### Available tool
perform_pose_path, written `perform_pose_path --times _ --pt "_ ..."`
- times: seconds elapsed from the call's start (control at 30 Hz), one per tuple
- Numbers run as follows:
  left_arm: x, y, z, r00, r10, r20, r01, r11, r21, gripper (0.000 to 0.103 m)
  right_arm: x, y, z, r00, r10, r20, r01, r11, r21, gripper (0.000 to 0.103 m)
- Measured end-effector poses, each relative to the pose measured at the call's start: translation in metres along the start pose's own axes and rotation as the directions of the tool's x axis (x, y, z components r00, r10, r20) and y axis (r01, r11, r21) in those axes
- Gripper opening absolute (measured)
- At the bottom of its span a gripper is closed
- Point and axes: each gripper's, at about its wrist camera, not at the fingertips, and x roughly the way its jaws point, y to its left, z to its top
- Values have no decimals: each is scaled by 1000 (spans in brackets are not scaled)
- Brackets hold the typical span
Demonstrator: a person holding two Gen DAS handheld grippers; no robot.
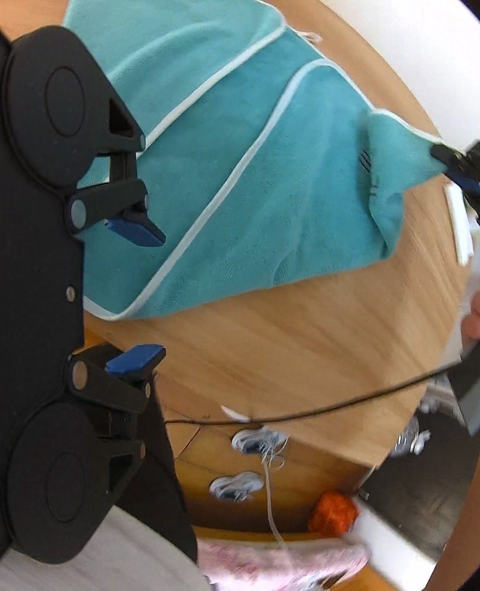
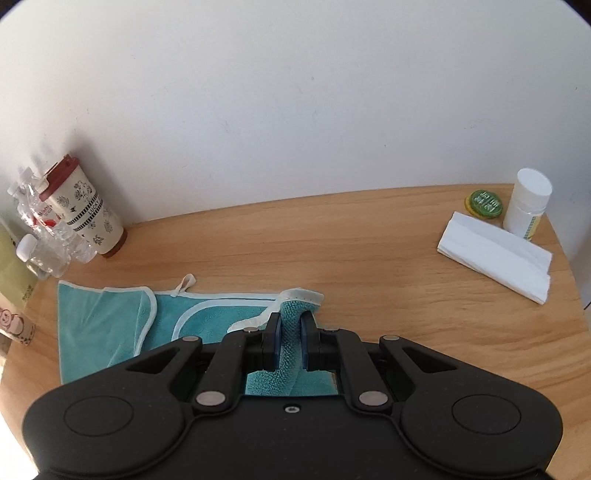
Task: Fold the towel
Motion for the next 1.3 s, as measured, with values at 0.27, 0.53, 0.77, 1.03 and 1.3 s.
perform_pose_path --times 0.27,0.53,0.77,1.03,1.3 --pt "10 -19 6 988 157 -3 -156 978 -139 24 6 -20 10 995 86 -43 -87 996 -24 11" --pt "9 -14 1 978 204 -32 -205 939 -277 7 4 -20 16 988 144 -48 -147 987 -70 7" --pt "-1 6 13 983 185 -17 -175 892 -418 6 -7 -19 25 981 189 -46 -193 977 -91 7" --pt "-21 28 -5 991 127 43 -85 846 -527 6 -28 -1 54 969 248 10 -245 964 -107 7" --pt "-27 57 -35 995 43 89 16 817 -577 6 -35 58 80 954 300 17 -293 940 -173 7"
